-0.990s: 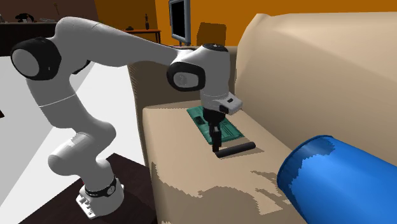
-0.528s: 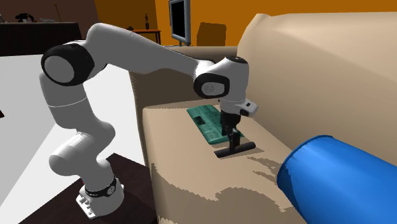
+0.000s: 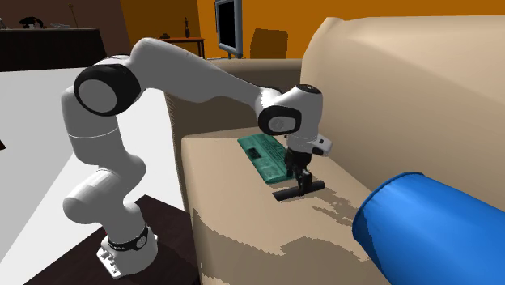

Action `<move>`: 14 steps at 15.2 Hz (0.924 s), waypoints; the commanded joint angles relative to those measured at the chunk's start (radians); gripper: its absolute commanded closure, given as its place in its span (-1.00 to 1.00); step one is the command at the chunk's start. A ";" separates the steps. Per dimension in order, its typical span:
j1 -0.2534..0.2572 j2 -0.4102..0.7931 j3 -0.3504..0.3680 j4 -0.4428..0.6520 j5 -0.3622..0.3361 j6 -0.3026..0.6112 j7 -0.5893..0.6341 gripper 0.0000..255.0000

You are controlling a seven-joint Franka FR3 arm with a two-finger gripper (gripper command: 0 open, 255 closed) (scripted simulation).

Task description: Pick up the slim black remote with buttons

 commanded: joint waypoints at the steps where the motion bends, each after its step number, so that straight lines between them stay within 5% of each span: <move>1: 0.002 0.010 0.001 -0.017 -0.003 0.028 0.003 -1.00; 4: 0.003 0.018 0.001 -0.030 -0.006 0.048 0.004 -1.00; 5: 0.003 0.019 0.001 -0.028 -0.006 0.047 0.005 1.00; 14: 0.003 0.018 0.001 -0.030 -0.006 0.048 0.004 1.00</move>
